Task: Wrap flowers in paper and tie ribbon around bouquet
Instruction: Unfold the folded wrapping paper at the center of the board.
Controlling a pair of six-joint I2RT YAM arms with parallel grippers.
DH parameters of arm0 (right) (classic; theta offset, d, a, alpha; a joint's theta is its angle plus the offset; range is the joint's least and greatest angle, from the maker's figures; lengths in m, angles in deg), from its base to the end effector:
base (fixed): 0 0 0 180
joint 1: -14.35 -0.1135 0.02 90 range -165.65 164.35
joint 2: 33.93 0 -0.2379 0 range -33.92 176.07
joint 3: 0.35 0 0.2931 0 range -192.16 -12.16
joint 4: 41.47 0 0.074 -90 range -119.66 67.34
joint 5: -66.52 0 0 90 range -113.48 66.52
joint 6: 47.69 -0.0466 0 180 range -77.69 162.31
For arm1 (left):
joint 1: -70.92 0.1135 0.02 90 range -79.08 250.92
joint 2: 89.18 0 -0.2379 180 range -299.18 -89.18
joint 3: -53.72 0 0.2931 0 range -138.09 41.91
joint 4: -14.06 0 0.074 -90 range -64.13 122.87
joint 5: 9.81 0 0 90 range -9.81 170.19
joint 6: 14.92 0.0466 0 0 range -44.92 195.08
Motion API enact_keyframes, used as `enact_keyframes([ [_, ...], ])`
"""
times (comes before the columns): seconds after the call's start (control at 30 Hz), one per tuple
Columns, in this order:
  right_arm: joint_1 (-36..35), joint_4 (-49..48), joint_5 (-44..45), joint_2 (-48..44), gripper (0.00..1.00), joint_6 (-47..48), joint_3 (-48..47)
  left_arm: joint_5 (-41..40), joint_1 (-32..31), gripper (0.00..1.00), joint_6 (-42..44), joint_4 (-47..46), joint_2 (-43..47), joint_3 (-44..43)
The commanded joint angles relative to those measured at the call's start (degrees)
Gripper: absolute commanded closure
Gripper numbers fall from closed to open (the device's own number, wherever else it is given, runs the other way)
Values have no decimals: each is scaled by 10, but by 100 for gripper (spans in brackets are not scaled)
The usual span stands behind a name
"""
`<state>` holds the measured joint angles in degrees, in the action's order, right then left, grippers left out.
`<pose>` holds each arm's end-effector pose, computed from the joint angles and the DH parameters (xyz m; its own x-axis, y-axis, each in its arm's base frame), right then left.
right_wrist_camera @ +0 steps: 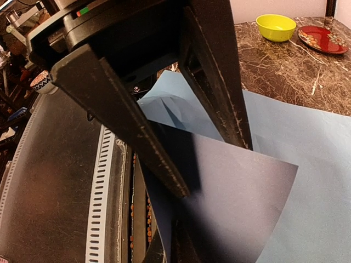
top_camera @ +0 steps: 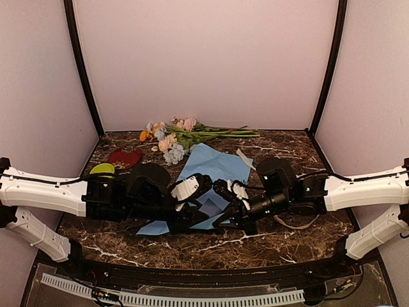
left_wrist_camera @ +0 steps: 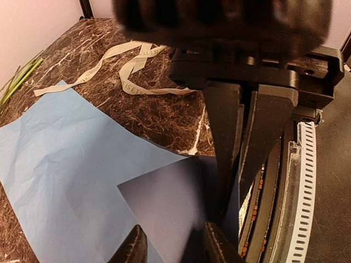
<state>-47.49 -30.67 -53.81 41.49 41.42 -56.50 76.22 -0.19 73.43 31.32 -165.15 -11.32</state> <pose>0.1377 0.3070 0.1898 -0.2515 -0.4414 -0.8614 -0.9634 0.0289 0.2664 0.1184 -0.3361 0.2318 -0.1795 0.4358 -0.8820 0.9193 0.3934 0.0073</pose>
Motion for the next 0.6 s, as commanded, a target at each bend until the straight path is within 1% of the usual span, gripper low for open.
enact_keyframes([
  [0.0,-5,-2,14,-7,100,8,-14,71,4,63,-17,-25,13,1],
  [0.07,-5,2,20,-9,100,10,-14,77,4,63,-17,-18,17,2],
  [0.1,-5,3,21,-9,100,11,-14,80,4,65,-17,-12,16,2],
  [0.13,-5,4,22,-9,100,12,-14,82,4,68,-18,-7,15,1],
  [0.2,-5,6,24,-7,100,13,-16,91,4,79,-20,-1,12,1],
  [0.23,-5,8,24,-6,100,14,-19,97,4,86,-21,0,10,0],
  [0.27,-5,11,25,-7,100,15,-20,102,4,96,-21,2,10,-1],
  [0.3,-5,18,28,-7,100,16,-21,97,4,100,-23,4,10,-2],
  [0.4,-5,35,32,-12,100,18,-24,23,15,100,-43,14,20,-6],
  [0.5,-5,60,28,-17,100,20,-30,-78,50,100,-68,44,35,-13],
  [0.57,-5,85,22,-19,100,19,-39,-139,71,100,-76,44,57,-5],
])
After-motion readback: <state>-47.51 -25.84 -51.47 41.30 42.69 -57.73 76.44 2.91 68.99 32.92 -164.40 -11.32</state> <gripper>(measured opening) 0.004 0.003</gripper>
